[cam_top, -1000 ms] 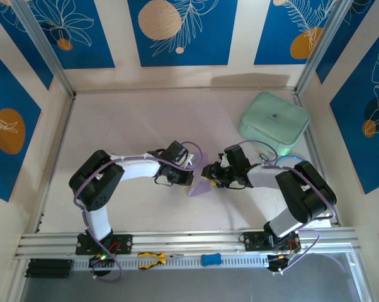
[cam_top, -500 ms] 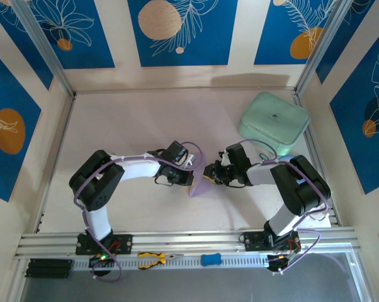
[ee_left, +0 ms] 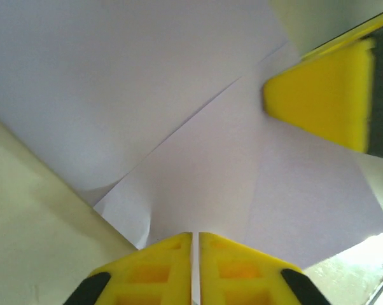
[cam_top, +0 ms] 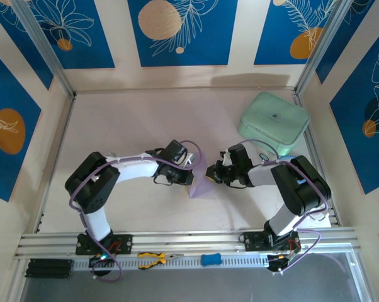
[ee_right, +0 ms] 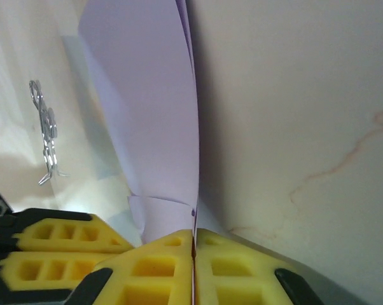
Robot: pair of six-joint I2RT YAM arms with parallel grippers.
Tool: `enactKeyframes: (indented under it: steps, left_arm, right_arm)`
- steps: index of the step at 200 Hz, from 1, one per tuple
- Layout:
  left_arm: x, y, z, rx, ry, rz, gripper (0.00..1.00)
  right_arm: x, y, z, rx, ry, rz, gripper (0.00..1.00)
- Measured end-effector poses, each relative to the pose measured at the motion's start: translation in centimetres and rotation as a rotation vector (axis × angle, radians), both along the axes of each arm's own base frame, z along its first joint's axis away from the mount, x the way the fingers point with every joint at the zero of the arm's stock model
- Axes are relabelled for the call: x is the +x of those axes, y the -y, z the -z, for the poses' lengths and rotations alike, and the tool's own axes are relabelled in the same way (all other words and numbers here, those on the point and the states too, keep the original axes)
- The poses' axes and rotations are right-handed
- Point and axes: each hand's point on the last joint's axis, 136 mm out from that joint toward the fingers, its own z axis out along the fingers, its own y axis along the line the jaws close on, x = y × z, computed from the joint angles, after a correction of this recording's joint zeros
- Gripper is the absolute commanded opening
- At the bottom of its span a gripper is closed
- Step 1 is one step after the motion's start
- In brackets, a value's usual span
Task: Fold a paper plane with a square sheet of paper (pick it up from the middle)
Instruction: Turn over the paper at the center of the table.
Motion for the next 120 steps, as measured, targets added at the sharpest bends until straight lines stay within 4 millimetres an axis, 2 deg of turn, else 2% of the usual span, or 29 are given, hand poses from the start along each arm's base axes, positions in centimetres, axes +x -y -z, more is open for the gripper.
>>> enactKeyframes:
  steps: [18,53,103,120]
  left_arm:
    - [0.1,0.0,-1.9,-0.026,0.027,-0.008,0.23]
    - [0.3,-0.6,-5.2,-0.045,0.091,-0.024,0.26]
    - [1.0,-2.5,-8.1,0.004,0.191,-0.071,0.3]
    - [1.4,-3.2,-9.0,0.014,0.226,-0.096,0.31]
  right_arm:
    - [0.1,0.1,-1.0,-0.004,0.031,-0.002,0.09]
    - [0.0,1.3,-4.0,-0.07,0.113,0.011,0.09]
    - [-0.2,4.1,-11.0,-0.268,0.317,0.046,0.06]
    - [-0.4,5.3,-12.4,-0.36,0.357,0.051,0.06]
